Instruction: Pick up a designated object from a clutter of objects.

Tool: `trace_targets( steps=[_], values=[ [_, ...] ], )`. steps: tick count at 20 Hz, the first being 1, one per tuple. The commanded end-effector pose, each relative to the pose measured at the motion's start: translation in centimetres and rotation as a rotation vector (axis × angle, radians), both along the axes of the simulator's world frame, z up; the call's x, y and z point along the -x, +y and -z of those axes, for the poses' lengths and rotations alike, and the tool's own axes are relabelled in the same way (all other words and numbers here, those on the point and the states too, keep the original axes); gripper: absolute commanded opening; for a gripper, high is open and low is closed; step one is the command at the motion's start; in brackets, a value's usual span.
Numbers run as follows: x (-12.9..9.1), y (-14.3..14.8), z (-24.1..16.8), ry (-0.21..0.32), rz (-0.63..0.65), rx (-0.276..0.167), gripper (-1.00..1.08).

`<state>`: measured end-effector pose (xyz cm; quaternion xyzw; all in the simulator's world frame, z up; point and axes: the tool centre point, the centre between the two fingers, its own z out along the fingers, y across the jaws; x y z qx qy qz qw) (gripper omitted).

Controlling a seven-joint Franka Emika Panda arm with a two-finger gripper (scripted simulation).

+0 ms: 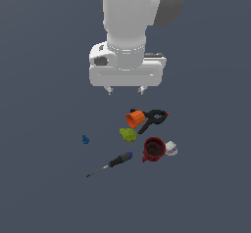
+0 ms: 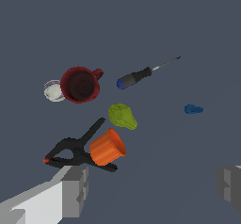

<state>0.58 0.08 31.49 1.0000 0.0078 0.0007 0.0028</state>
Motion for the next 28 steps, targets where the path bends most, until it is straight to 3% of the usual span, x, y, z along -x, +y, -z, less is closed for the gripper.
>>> trace_targets(
  steps=[1, 17, 28],
  values=[
    [0.0, 0.0, 0.0, 0.000, 0.000, 0.000, 1.00],
    [-0.3, -0.1, 1.4, 0.004, 0.016, -0.018, 1.00],
    [-1.4, 0.2, 8.0, 0.004, -0.132, -0.009, 1.00]
  ],
)
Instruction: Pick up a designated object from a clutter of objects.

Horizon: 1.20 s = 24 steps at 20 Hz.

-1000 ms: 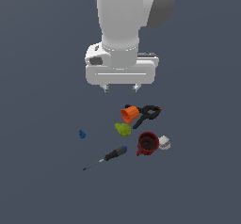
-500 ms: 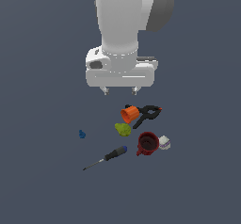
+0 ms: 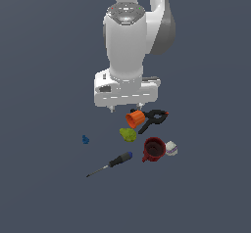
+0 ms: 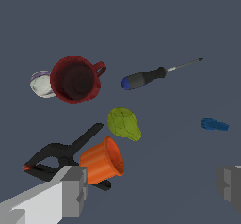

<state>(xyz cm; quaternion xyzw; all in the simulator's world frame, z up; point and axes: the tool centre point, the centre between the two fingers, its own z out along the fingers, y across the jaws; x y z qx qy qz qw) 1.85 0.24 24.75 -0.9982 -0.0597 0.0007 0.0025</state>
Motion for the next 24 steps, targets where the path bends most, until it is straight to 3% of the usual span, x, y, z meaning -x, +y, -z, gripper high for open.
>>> trace_targets(
  steps=[1, 13, 24],
  values=[
    [-0.2, 0.1, 2.2, 0.000, -0.049, 0.002, 1.00],
    [0.3, 0.9, 12.9, -0.002, -0.299, 0.006, 1.00],
    [0.9, 1.2, 15.5, -0.001, -0.363, 0.004, 1.00]
  ],
)
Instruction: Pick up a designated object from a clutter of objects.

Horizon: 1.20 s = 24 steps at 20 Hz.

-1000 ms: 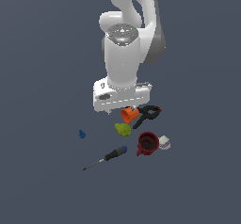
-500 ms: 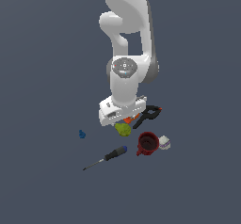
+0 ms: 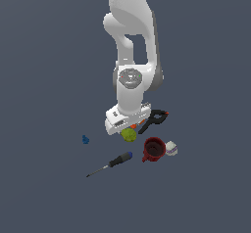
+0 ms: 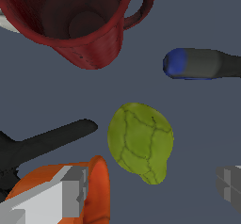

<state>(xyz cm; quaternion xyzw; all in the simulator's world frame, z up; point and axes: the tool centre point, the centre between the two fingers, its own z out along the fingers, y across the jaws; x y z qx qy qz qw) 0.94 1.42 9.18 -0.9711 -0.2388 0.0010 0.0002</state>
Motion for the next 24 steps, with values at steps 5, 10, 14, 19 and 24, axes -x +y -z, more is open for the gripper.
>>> trace_targets(
  steps=[5, 10, 14, 19, 24],
  values=[
    [0.0, 0.0, 0.8, -0.001, -0.001, 0.000, 1.00],
    [0.1, 0.0, 3.2, -0.002, -0.003, 0.000, 1.00],
    [0.1, 0.0, 4.7, -0.002, -0.004, 0.000, 1.00],
    [0.0, 0.0, 5.1, -0.002, -0.004, 0.000, -1.00],
    [0.0, 0.0, 5.1, -0.002, -0.004, 0.000, -1.00]
  ],
)
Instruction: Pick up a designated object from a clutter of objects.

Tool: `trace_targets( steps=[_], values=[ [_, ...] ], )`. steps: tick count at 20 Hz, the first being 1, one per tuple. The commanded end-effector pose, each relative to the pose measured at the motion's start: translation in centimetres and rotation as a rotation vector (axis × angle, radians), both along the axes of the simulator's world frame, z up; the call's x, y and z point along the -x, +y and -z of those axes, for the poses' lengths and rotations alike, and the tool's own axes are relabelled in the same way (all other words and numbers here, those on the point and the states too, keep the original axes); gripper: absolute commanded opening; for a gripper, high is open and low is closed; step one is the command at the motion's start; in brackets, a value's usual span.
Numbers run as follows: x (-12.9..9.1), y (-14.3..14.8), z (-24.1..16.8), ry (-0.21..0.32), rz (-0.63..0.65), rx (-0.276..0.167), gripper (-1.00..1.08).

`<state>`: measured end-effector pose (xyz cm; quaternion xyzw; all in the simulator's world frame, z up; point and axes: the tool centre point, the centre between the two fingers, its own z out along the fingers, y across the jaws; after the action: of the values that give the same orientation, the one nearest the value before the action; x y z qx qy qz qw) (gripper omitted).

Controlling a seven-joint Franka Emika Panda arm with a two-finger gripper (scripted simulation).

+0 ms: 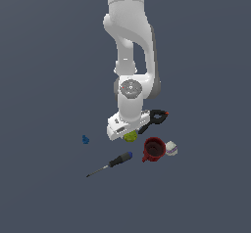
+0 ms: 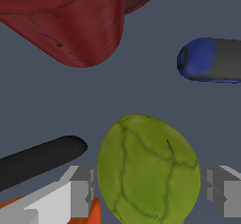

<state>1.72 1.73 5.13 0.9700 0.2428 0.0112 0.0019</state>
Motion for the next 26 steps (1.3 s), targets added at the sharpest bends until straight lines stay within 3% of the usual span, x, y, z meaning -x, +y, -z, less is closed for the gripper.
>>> trace_targets(
  steps=[1, 4, 5, 11, 18, 26],
  values=[
    [0.8, -0.3, 1.1, 0.023, 0.004, 0.002, -1.00],
    [0.8, -0.3, 1.1, 0.023, 0.004, 0.002, -1.00],
    [-0.2, 0.0, -0.2, -0.005, 0.000, 0.000, -1.00],
    [0.1, 0.1, -0.9, -0.004, 0.000, 0.000, -1.00],
    [1.1, 0.4, -3.7, -0.001, 0.000, 0.001, -1.00],
    [3.2, 1.2, -9.5, 0.004, 0.001, 0.001, -1.00]
  ],
)
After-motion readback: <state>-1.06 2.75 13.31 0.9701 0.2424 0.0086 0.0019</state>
